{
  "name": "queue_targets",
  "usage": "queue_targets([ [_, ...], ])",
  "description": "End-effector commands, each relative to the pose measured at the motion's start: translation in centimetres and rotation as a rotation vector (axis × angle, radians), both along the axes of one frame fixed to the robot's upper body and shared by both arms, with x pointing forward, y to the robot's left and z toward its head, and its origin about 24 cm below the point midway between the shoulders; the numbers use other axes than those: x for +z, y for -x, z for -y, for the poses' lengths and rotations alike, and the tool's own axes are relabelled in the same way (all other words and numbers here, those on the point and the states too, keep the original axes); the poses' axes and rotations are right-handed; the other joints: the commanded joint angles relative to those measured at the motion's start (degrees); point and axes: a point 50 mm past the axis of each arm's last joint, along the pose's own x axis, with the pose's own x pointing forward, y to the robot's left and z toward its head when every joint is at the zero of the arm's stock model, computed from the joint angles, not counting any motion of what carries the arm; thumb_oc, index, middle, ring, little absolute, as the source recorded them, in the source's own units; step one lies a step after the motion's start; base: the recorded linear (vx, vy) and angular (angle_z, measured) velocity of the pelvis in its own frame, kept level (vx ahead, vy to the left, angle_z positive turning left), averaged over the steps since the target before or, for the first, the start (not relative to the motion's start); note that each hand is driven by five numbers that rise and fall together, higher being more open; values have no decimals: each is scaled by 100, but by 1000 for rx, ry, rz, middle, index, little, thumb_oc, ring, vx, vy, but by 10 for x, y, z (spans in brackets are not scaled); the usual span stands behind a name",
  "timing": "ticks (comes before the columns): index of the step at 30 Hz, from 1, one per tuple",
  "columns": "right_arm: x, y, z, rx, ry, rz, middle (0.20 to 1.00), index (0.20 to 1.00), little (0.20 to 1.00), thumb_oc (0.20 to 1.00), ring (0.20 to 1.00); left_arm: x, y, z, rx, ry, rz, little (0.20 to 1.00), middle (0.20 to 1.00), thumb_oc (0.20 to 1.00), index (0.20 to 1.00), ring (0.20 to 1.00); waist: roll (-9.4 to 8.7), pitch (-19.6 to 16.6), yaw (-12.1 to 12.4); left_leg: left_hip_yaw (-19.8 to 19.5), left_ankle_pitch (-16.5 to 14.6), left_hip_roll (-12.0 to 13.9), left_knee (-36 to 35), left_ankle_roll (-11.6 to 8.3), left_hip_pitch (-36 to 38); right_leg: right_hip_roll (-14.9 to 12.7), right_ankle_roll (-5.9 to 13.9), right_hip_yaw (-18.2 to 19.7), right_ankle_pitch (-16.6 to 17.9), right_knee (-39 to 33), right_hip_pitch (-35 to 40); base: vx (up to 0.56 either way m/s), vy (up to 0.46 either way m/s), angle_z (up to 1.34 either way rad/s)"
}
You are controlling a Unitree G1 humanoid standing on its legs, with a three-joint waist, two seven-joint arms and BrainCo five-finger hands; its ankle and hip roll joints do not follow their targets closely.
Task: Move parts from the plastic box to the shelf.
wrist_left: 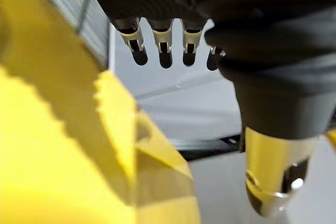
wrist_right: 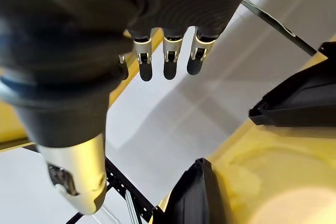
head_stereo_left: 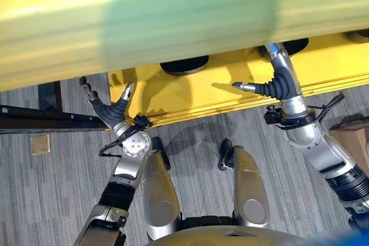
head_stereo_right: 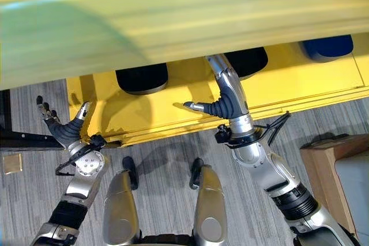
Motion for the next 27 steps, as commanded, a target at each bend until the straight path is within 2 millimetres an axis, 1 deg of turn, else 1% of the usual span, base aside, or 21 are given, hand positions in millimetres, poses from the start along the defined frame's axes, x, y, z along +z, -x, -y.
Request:
queue_targets([
  [1,25,16,-4,58,-61,177,1000,1000,1000,1000,1000,19,16,-12,-35,-170,106,1000,1000,1000,1000,1000,-138,-50,149,500,-273,-148,778,422,-36,86,-115,-813,131,-352,640,25,-173,7],
  [4,23,18,-2,58,-50,175,1000,1000,1000,1000,1000,21,28,-10,-107,-264,113,1000,1000,1000,1000,1000,-103,-50,245,497,-45,18,606,300,92,114,-185,-974,62,-371,791,30,-185,7],
  [7,20,20,0,63,-40,168,1000,1000,1000,1000,1000,19,37,-11,-150,-286,98,1000,1000,1000,1000,1000,-89,-50,323,495,120,165,463,211,216,134,-231,-1120,30,-395,930,40,-183,28],
  [9,18,21,-1,75,-31,164,1000,1000,1000,1000,1000,19,44,-12,-176,-331,95,1000,1000,1000,1000,1000,-100,-50,379,472,303,293,325,123,328,171,-261,-1230,39,-472,1063,53,-186,24],
  [13,18,21,-4,104,-9,154,1000,1000,1000,1000,1000,15,49,-15,-170,-321,68,1000,1000,1000,1000,1000,-120,-51,445,419,559,434,33,15,514,212,-273,-1351,79,-618,1237,50,-117,13],
  [17,16,18,-10,144,5,104,1000,1000,1000,1000,1000,7,53,-21,-170,-292,24,1000,1000,1000,1000,1000,-180,-102,543,360,1074,592,-643,-171,834,314,-245,-1449,206,-1101,1600,95,-110,12],
  [19,14,17,-12,153,14,87,1000,1000,1000,1000,1000,5,54,-20,-180,-289,15,1000,1000,1000,1000,1000,-194,-120,549,419,1233,633,-624,-237,858,369,-256,-1518,271,-1362,1772,67,-134,25],
  [20,14,16,-11,148,13,78,1000,1000,1000,1000,1000,5,52,-19,-194,-292,13,1000,1000,1000,1000,1000,-205,-132,526,635,1123,625,-464,-205,895,380,-273,-1648,302,-1519,1882,34,-159,20],
  [21,14,15,-11,148,15,71,1000,1000,1000,1000,1000,5,51,-19,-202,-297,12,1000,1000,1000,1000,1000,-212,-136,512,753,994,580,-309,-158,926,393,-281,-1698,315,-1596,1932,28,-168,23],
  [22,13,14,-11,148,25,57,1000,1000,1000,1000,1000,5,49,-18,-210,-300,4,1000,1000,1000,1000,1000,-223,-162,503,877,710,416,-66,-38,942,435,-291,-1712,336,-1719,1969,24,-151,38],
  [23,13,14,-9,148,27,51,1000,1000,1000,1000,1000,3,47,-16,-218,-296,-5,1000,1000,1000,1000,1000,-224,-176,480,1027,524,249,109,47,965,491,-293,-1720,384,-1893,2032,23,-156,34],
  [25,13,14,-8,147,38,53,1000,1000,1000,1000,1000,2,45,-13,-234,-311,-7,1000,1000,1000,1000,1000,-232,-181,443,1247,317,37,350,129,978,587,-287,-1740,445,-2121,2131,7,-126,19],
  [26,13,15,-7,148,46,60,1000,1000,1000,1000,1000,1,44,-11,-243,-319,-6,1000,1000,1000,1000,1000,-244,-194,425,1359,181,-81,442,199,1004,620,-274,-1750,497,-2228,2165,0,-79,23],
  [27,12,16,-7,150,54,68,1000,1000,1000,1000,1000,1,43,-9,-252,-319,-7,1000,1000,1000,1000,1000,-251,-214,421,1417,74,-237,524,253,1022,673,-251,-1732,554,-2359,2201,-6,-44,29],
])
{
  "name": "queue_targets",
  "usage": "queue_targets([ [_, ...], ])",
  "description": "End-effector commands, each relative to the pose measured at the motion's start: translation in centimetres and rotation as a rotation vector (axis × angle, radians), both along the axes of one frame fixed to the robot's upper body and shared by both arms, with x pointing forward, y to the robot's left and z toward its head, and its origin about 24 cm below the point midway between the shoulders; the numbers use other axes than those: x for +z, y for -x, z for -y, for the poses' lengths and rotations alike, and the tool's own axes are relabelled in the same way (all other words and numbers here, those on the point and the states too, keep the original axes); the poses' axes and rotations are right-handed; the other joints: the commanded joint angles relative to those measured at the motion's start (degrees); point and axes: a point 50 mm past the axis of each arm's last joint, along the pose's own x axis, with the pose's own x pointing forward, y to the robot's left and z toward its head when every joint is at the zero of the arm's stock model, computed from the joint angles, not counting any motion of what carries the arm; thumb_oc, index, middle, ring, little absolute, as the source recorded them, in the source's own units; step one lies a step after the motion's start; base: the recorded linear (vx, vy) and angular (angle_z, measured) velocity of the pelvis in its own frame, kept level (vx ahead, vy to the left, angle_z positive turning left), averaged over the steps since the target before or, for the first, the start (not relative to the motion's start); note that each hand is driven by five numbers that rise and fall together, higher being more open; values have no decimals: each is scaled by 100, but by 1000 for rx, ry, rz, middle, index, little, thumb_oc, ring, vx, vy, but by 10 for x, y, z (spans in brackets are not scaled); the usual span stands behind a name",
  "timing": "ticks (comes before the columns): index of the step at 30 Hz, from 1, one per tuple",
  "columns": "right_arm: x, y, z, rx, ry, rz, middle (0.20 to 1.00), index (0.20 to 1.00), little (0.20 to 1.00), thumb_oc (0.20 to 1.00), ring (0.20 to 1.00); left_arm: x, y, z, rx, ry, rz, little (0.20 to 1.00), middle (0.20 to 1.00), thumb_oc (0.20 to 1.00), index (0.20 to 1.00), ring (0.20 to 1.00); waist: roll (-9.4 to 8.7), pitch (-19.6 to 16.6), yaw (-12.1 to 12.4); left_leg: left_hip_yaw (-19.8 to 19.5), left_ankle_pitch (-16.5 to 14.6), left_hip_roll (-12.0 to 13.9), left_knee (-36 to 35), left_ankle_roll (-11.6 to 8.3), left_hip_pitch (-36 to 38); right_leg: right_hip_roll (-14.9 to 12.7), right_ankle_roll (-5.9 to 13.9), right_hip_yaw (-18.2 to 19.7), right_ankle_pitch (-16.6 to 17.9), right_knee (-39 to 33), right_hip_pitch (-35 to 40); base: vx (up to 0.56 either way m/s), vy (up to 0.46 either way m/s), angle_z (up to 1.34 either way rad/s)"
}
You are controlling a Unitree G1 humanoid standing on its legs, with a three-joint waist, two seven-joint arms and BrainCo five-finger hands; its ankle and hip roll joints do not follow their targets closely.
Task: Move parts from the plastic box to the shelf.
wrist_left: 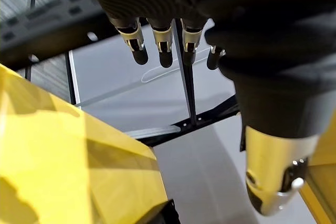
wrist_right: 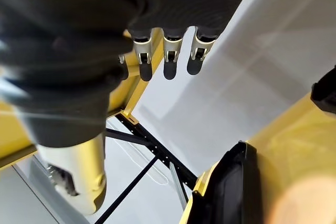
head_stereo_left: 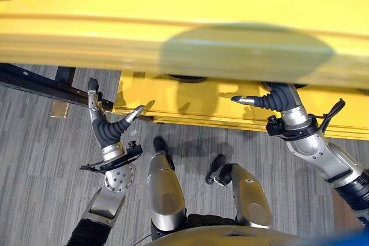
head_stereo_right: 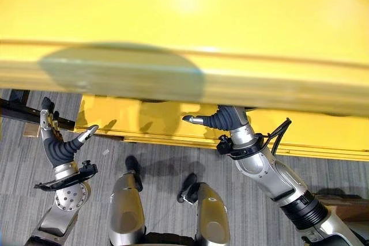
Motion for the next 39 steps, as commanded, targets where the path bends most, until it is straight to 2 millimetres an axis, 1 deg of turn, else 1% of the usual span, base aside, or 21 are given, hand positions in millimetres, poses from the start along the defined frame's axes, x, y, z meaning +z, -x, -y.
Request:
queue_targets([
  [1,15,5,-9,81,-21,90,1000,1000,1000,1000,1000,7,8,-3,-46,-58,35,1000,1000,1000,1000,1000,-269,-222,-103,104,-337,-303,466,-150,244,167,744,-357,669,-958,603,-16,-3,24],
  [4,20,3,-14,93,18,140,1000,1000,1000,1000,1000,3,6,0,-55,-55,19,1000,1000,1000,1000,1000,-276,-289,-41,-12,-619,-753,478,18,294,243,825,-289,815,-1164,619,-36,40,10],
  [6,24,3,-15,95,17,168,1000,1000,1000,1000,1000,1,6,1,-57,-56,15,1000,1000,1000,1000,1000,-289,-335,-17,-88,-817,-963,220,153,423,228,911,-295,921,-1169,542,-81,70,0],
  [11,28,3,-9,82,-27,165,1000,1000,1000,1000,1000,0,3,7,-90,-63,10,1000,1000,1000,1000,1000,-309,-439,-128,-170,-1146,-1293,-376,364,723,145,1107,-271,1171,-1149,259,-95,105,12],
  [12,28,3,-8,81,-28,165,1000,1000,1000,1000,1000,0,3,7,-95,-65,10,1000,1000,1000,1000,1000,-307,-446,-137,-180,-1160,-1314,-422,375,744,136,1124,-267,1185,-1142,237,-84,131,18],
  [14,24,6,-5,79,-33,154,1000,1000,1000,1000,1000,-3,2,11,-112,-61,-1,1000,1000,1000,1000,1000,-280,-472,-223,-304,-1209,-1457,-639,443,839,110,1217,-153,1331,-1107,41,-91,167,9],
  [16,21,9,-3,80,-34,144,1000,1000,1000,1000,1000,-6,3,13,-114,-55,-5,1000,1000,1000,1000,1000,-260,-487,-286,-322,-1282,-1539,-779,510,917,77,1283,-86,1426,-1077,-61,-70,131,-4],
  [19,18,12,1,76,-72,123,1000,1000,1000,1000,1000,-7,3,16,-122,-47,-1,1000,1000,1000,1000,1000,-220,-497,-364,-404,-1273,-1671,-964,559,980,45,1387,32,1556,-1046,-221,-89,103,2],
  [21,16,13,2,75,-81,122,1000,1000,1000,1000,1000,-8,2,16,-129,-45,-9,1000,1000,1000,1000,1000,-191,-497,-400,-419,-1253,-1712,-1016,580,1004,11,1421,60,1606,-985,-315,-110,107,-1],
  [22,11,16,2,74,-96,109,1000,1000,1000,1000,1000,-9,0,19,-144,-37,-19,1000,1000,1000,1000,1000,-154,-484,-451,-414,-1235,-1750,-1049,623,1025,-54,1457,79,1658,-859,-439,-134,115,-2],
  [25,9,17,3,69,-107,106,1000,1000,1000,1000,1000,-9,0,21,-157,-30,-22,1000,1000,1000,1000,1000,-118,-474,-497,-435,-1248,-1797,-1030,658,1018,-75,1486,144,1695,-791,-533,-74,58,-2],
  [31,7,20,6,31,-140,126,1000,1000,1000,1000,1000,-9,-4,29,-202,-25,-34,1000,1000,1000,1000,1000,-28,-441,-620,-578,-1218,-1983,-1073,715,1021,61,1503,363,1769,-748,-635,-90,57,3],
  [32,6,23,8,28,-145,127,1000,1000,1000,1000,1000,-14,-4,29,-192,-17,-73,1000,1000,1000,1000,1000,-60,-451,-630,-540,-1025,-2107,-1204,762,999,43,1504,268,2068,-835,-683,-51,79,-4],
  [33,5,23,8,29,-145,126,1000,1000,1000,1000,1000,-15,-4,27,-188,-11,-83,1000,1000,1000,1000,1000,-16,-466,-620,-604,-1111,-2085,-1216,731,1056,74,1603,321,2004,-756,-668,-125,67,-10],
  [34,5,25,8,34,-148,130,1000,1000,1000,1000,1000,-18,-3,25,-179,3,-100,1000,1000,1000,1000,1000,-52,-452,-625,-522,-986,-2103,-1231,782,992,15,1574,288,2165,-704,-740,-51,35,-20],
  [35,5,27,7,37,-149,140,1000,1000,1000,1000,1000,-19,-3,24,-168,5,-117,1000,1000,1000,1000,1000,-34,-441,-637,-536,-965,-2075,-1234,817,969,5,1637,409,2222,-462,-836,-138,12,-25],
  [37,2,30,6,39,-146,157,1000,1000,1000,1000,1000,-23,-2,21,-150,8,-145,1000,1000,1000,1000,1000,8,-455,-638,-517,-920,-1961,-1255,863,922,-130,1659,488,2107,-141,-852,-54,-8,-26],
  [38,1,33,5,40,-146,176,1000,1000,1000,1000,1000,-25,-2,18,-138,10,-161,1000,1000,1000,1000,1000,83,-468,-627,-551,-1007,-1835,-1240,879,932,-272,1779,643,1877,215,-790,-63,-61,-23],
  [39,1,33,5,33,-144,198,1000,1000,1000,1000,1000,-26,-4,17,-136,15,-177,1000,1000,1000,1000,1000,115,-461,-623,-547,-991,-1759,-1218,921,872,-405,1790,791,1789,405,-770,-77,-83,-25],
])
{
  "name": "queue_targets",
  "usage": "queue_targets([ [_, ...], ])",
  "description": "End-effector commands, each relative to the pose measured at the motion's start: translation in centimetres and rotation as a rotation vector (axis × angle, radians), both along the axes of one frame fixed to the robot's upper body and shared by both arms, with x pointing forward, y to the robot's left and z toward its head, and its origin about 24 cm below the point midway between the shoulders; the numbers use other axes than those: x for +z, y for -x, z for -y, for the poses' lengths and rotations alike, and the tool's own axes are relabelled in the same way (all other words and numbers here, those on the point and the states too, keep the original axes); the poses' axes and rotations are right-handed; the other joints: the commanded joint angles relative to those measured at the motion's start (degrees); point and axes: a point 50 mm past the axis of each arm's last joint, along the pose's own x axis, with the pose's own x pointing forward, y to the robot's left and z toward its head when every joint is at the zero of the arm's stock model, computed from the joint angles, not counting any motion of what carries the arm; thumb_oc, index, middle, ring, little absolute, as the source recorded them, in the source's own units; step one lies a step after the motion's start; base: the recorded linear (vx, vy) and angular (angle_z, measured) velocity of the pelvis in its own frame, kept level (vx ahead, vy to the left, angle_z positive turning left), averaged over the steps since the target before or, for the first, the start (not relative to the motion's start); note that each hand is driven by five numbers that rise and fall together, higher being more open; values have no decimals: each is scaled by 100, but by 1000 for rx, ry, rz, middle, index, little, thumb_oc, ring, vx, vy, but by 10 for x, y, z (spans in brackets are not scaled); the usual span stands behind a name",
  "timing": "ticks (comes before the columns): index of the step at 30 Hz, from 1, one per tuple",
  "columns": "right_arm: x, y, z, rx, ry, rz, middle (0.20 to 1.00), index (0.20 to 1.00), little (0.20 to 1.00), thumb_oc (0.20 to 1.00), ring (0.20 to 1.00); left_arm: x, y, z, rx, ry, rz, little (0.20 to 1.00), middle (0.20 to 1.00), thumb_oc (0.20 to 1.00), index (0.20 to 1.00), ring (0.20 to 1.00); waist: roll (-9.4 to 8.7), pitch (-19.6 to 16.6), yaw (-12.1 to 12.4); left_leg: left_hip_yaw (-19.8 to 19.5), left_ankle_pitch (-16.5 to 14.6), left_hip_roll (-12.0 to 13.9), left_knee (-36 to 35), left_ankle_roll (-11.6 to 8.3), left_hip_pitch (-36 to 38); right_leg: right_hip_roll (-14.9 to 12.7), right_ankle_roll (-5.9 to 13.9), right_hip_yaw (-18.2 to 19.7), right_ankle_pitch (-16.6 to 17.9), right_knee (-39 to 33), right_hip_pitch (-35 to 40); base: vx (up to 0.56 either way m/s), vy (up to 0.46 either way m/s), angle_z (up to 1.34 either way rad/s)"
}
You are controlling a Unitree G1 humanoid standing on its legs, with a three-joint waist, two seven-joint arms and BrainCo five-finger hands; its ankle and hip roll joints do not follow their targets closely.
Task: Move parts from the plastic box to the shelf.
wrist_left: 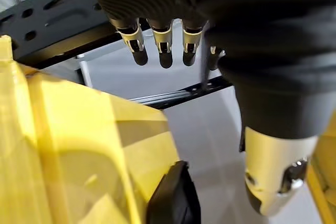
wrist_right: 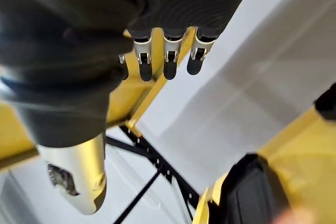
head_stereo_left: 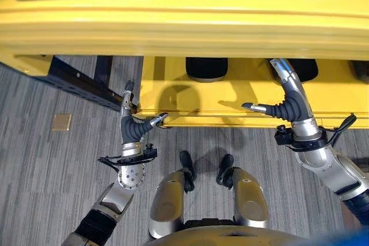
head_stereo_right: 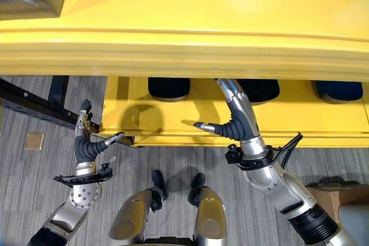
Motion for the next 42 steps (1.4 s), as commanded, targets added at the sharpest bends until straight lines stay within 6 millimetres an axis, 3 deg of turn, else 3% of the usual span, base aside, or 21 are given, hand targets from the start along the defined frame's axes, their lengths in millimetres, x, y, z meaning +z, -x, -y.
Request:
queue_targets([
  [1,22,15,-12,74,-55,214,1000,1000,1000,1000,1000,3,2,-3,17,61,-6,1000,1000,1000,1000,1000,114,-142,89,-529,-511,-255,129,169,265,140,592,260,827,503,-417,-117,-105,-22],
  [3,23,15,-13,53,-61,239,1000,1000,1000,1000,1000,1,-1,-2,10,68,-23,1000,1000,1000,1000,1000,179,-118,72,-595,-459,-177,148,217,161,39,508,609,744,757,-349,-173,-188,0],
  [4,25,17,-13,27,-73,265,1000,1000,1000,1000,1000,-1,-3,-2,-1,69,-24,1000,1000,1000,1000,1000,223,-71,68,-626,-327,-124,118,249,28,-50,376,846,755,705,-205,-255,-318,22],
  [6,29,18,-14,15,-88,293,1000,1000,1000,1000,1000,2,-3,-4,-7,58,-14,1000,1000,1000,1000,1000,203,-66,123,-692,-429,-82,121,154,-22,-293,487,974,655,290,214,-144,-347,42],
  [8,36,17,-16,26,-113,317,1000,1000,1000,1000,1000,5,-3,-12,19,62,-17,1000,1000,1000,1000,1000,91,-33,244,-564,-400,113,92,-12,-81,-516,592,840,788,-402,567,-180,-591,1],
  [9,42,17,-14,28,-129,317,1000,1000,1000,1000,1000,10,-5,-17,14,34,0,1000,1000,1000,1000,1000,-67,-54,299,-518,-283,273,63,-206,-187,-460,770,710,632,-1326,1029,-247,-670,-49],
  [10,41,16,-13,24,-129,318,1000,1000,1000,1000,1000,11,-6,-18,9,26,5,1000,1000,1000,1000,1000,-95,-55,303,-448,-127,323,22,-181,-236,-473,729,680,782,-1459,1021,-116,-524,-60],
  [11,41,16,-11,21,-128,317,1000,1000,1000,1000,1000,11,-6,-19,3,29,6,1000,1000,1000,1000,1000,-112,-68,311,-508,-192,358,2,-257,-188,-445,791,706,729,-1510,1094,-101,-344,-34],
  [13,44,17,-9,21,-116,335,1000,1000,1000,1000,1000,17,-5,-20,-10,48,32,1000,1000,1000,1000,1000,-138,-56,337,-425,39,520,-222,-407,-141,-339,824,516,654,-1592,1146,-108,-330,-8],
  [18,47,17,-5,22,-96,337,1000,1000,1000,1000,1000,17,2,-19,-8,90,41,1000,1000,1000,1000,1000,-162,-67,442,-522,398,766,-472,-643,-267,-139,654,242,267,-1436,1230,-64,-217,-33],
  [23,53,17,1,-4,-100,338,1000,1000,1000,1000,1000,9,11,-19,-8,94,5,1000,1000,1000,1000,1000,-179,-134,533,-670,662,1107,-522,-872,-358,91,277,39,-122,-1148,1232,25,-190,1],
  [26,61,11,1,-27,-81,320,1000,1000,1000,1000,1000,1,16,-12,-18,120,-11,1000,1000,1000,1000,1000,-56,-205,485,-700,776,1324,-581,-978,-230,181,-7,-46,-348,-743,999,14,-45,0],
  [32,61,3,1,-13,-67,269,1000,1000,1000,1000,1000,-7,14,-6,5,120,-42,1000,1000,1000,1000,1000,112,-285,361,-731,767,1364,-542,-1001,-125,92,-52,0,-358,-497,730,-14,38,-19],
  [33,62,1,-1,27,-76,230,1000,1000,1000,1000,1000,-9,15,-6,31,142,-40,1000,1000,1000,1000,1000,141,-303,365,-1022,650,1355,-305,-999,-159,61,-70,176,-344,-415,615,-89,114,-26],
  [36,63,-3,-7,100,-92,201,1000,1000,1000,1000,1000,-11,21,-8,103,177,-32,1000,1000,1000,1000,1000,168,-353,412,-1671,709,1333,51,-946,-228,55,-124,549,-176,-408,385,-55,157,-75],
  [42,66,-14,-8,68,-134,179,1000,1000,1000,1000,1000,-17,17,-8,136,194,-74,1000,1000,1000,1000,1000,278,-455,314,-1553,582,1357,-25,-910,-125,-74,-86,577,-137,-245,275,4,86,-44],
])
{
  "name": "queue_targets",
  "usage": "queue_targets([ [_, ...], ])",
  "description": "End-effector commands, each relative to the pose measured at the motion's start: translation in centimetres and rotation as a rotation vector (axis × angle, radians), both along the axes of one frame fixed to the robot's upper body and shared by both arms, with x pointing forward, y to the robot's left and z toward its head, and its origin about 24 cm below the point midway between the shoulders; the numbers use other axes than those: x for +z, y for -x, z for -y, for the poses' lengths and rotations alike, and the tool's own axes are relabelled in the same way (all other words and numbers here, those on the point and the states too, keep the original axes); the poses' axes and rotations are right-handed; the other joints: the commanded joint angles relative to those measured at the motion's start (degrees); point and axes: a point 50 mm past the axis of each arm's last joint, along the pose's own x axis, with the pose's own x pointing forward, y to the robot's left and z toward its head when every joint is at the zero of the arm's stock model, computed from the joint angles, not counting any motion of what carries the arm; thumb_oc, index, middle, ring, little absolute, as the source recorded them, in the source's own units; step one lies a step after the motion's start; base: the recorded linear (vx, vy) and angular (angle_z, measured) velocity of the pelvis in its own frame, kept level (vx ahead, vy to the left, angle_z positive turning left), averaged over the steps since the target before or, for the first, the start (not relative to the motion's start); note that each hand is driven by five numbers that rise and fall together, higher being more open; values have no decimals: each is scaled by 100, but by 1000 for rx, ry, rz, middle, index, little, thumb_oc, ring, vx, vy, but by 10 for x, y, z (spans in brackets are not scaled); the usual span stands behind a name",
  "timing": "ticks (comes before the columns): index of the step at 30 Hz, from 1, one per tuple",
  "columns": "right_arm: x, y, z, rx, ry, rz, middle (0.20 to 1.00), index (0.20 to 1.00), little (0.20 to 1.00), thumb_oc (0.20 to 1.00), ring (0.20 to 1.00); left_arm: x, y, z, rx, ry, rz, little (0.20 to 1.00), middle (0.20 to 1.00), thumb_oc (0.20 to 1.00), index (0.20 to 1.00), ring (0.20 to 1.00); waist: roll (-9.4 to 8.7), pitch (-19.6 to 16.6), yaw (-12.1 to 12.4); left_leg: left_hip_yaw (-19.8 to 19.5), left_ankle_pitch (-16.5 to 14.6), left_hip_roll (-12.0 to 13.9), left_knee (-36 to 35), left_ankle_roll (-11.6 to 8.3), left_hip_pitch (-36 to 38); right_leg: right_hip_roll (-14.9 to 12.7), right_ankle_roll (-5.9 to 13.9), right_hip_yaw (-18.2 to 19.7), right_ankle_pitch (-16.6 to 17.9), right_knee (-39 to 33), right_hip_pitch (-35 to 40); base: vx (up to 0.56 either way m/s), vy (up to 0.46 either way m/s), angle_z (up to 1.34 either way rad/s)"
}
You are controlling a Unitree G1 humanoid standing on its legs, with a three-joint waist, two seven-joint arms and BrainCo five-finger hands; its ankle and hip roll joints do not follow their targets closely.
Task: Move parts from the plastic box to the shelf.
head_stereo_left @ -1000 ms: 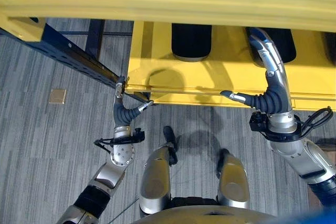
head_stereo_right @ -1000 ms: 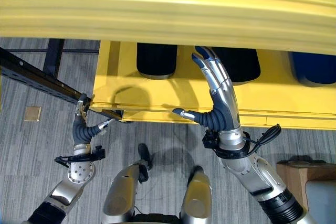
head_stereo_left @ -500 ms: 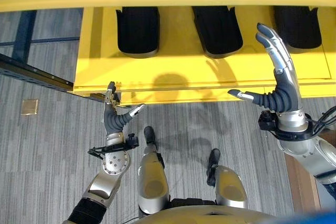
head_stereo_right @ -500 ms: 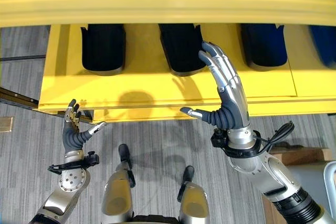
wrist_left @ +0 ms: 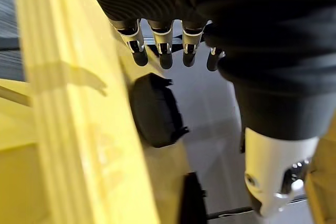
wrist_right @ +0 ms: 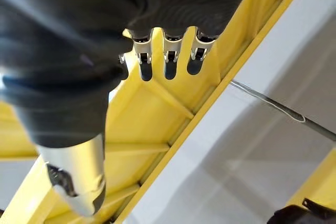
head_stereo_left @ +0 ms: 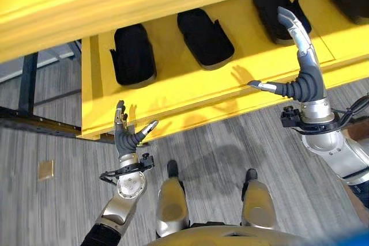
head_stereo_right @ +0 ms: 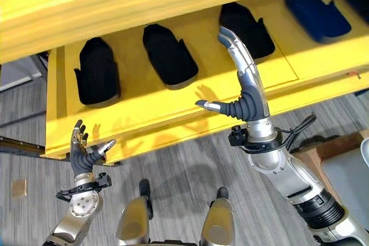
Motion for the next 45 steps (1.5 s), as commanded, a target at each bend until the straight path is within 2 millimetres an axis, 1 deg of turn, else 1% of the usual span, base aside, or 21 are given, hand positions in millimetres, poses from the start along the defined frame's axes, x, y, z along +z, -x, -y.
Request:
queue_targets([
  [1,19,-3,-3,33,-84,70,1000,1000,1000,1000,1000,-2,7,-1,15,-7,0,1000,1000,1000,1000,1000,-128,-2,136,-166,75,222,309,170,-134,250,-531,-882,8,136,140,37,38,-2],
  [4,15,-10,0,39,-140,5,1000,1000,1000,1000,1000,-2,5,-1,6,-10,4,1000,1000,1000,1000,1000,-111,50,159,-217,44,167,306,174,-190,200,-473,-887,72,132,107,-23,-6,-2],
  [6,14,-13,1,32,-166,-8,1000,1000,1000,1000,1000,0,4,1,-9,-17,12,1000,1000,1000,1000,1000,-96,108,187,-233,39,134,281,180,-210,172,-453,-905,93,119,88,-59,-5,4],
  [9,15,-17,5,-3,-194,14,1000,1000,1000,1000,1000,1,4,1,-18,-19,11,1000,1000,1000,1000,1000,-81,218,237,-240,20,101,307,180,-246,129,-421,-933,89,167,58,-80,-17,6],
  [10,19,-23,6,-3,-209,14,1000,1000,1000,1000,1000,3,3,0,-28,-25,22,1000,1000,1000,1000,1000,-62,306,304,-257,27,84,338,179,-326,94,-402,-963,87,224,-3,-80,-31,7],
  [12,20,-24,5,0,-203,21,1000,1000,1000,1000,1000,5,3,0,-33,-27,27,1000,1000,1000,1000,1000,-54,337,335,-268,34,83,350,179,-355,82,-401,-983,85,243,-17,-57,-35,11],
  [14,22,-26,4,7,-232,5,1000,1000,1000,1000,1000,7,2,1,-43,-30,35,1000,1000,1000,1000,1000,-43,405,392,-287,53,80,364,182,-418,72,-406,-1013,88,268,-45,-46,-56,11],
  [18,23,-35,9,-37,-287,-2,1000,1000,1000,1000,1000,11,2,0,-58,-49,41,1000,1000,1000,1000,1000,-72,484,495,-333,83,85,387,169,-506,88,-427,-1060,57,325,-72,-17,-80,7],
  [19,25,-43,13,-62,-306,-8,1000,1000,1000,1000,1000,15,3,-2,-67,-53,65,1000,1000,1000,1000,1000,-84,535,574,-376,111,85,392,163,-576,112,-453,-1091,27,371,-105,-21,-132,14],
  [21,26,-48,15,-70,-326,-23,1000,1000,1000,1000,1000,18,3,-2,-89,-56,69,1000,1000,1000,1000,1000,-77,589,644,-416,147,84,373,158,-624,127,-476,-1133,0,416,-134,-19,-101,6],
  [29,33,-63,22,-111,-366,-31,1000,1000,1000,1000,1000,22,4,-1,-130,-64,72,1000,1000,1000,1000,1000,-57,695,788,-494,202,74,401,149,-763,162,-561,-1214,-100,605,-252,-6,-49,4],
  [31,36,-66,24,-117,-375,-31,1000,1000,1000,1000,1000,22,3,-1,-132,-62,70,1000,1000,1000,1000,1000,-53,720,809,-508,200,60,427,158,-796,167,-580,-1221,-133,679,-290,32,-33,3],
  [32,36,-67,24,-117,-383,-40,1000,1000,1000,1000,1000,22,3,-1,-134,-63,68,1000,1000,1000,1000,1000,-70,717,811,-537,84,42,461,113,-750,163,-531,-1173,-250,734,-257,69,-38,2],
  [33,36,-69,25,-123,-390,-42,1000,1000,1000,1000,1000,23,3,-1,-139,-68,67,1000,1000,1000,1000,1000,-68,717,823,-548,84,32,472,116,-773,170,-541,-1175,-264,758,-275,72,-34,7],
  [35,39,-72,28,-126,-417,-53,1000,1000,1000,1000,1000,23,3,-1,-148,-72,63,1000,1000,1000,1000,1000,-53,718,848,-569,79,7,501,132,-813,178,-564,-1177,-303,840,-319,12,-20,6],
  [40,50,-79,32,-130,-422,-66,1000,1000,1000,1000,1000,23,1,-1,-173,-80,58,1000,1000,1000,1000,1000,-1,720,905,-608,66,-61,555,149,-915,171,-590,-1203,-348,947,-410,-1,-1,1],
  [45,61,-96,37,-137,-470,-145,1000,1000,1000,1000,1000,24,-2,2,-199,-88,52,1000,1000,1000,1000,1000,82,721,988,-628,67,-119,596,161,-1044,148,-615,-1229,-381,1059,-553,-12,-4,5],
])
